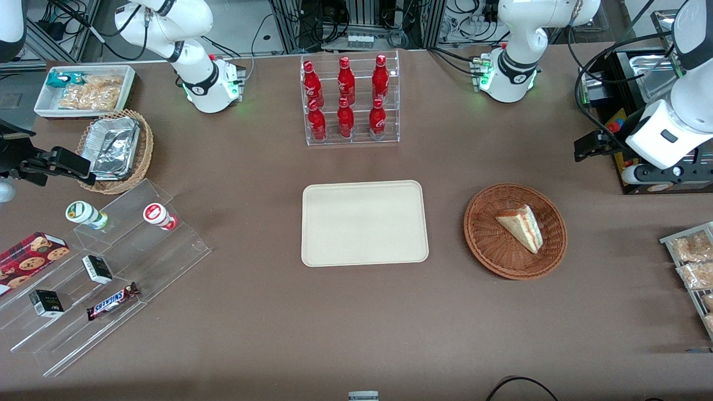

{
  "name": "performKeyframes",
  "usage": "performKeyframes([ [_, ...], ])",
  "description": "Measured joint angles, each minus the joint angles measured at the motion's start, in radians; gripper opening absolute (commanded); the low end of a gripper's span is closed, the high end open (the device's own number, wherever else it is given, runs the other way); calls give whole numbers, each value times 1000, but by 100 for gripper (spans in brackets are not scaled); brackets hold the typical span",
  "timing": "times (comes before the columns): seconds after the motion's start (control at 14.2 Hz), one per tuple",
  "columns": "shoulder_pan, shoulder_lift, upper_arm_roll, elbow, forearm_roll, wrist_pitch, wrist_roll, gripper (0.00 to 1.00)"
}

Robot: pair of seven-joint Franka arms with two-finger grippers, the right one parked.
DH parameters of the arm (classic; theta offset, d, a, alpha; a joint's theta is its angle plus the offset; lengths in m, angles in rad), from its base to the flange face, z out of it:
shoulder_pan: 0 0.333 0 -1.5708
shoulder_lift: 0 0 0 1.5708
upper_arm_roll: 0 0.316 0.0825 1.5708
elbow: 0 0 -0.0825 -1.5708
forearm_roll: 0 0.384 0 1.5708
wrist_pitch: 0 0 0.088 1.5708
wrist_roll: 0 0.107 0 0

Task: Place sandwich from basket to tray
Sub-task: 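Move the left gripper over the wrapped sandwich in the wicker basket, then lower the left gripper and close it on the wrapped sandwich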

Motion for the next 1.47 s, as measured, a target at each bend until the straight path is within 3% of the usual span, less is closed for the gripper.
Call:
performKeyframes([
  [0.35, -6, 17, 0, -19, -1, 0, 0, 100],
  [0.63, -7, 107, 0, -47, -1, 51, 0, 100],
  [1.12, -17, 175, -1, -328, -1, 450, -9, 100],
  [1.47, -22, 172, -1, -514, -3, 743, -301, 100],
])
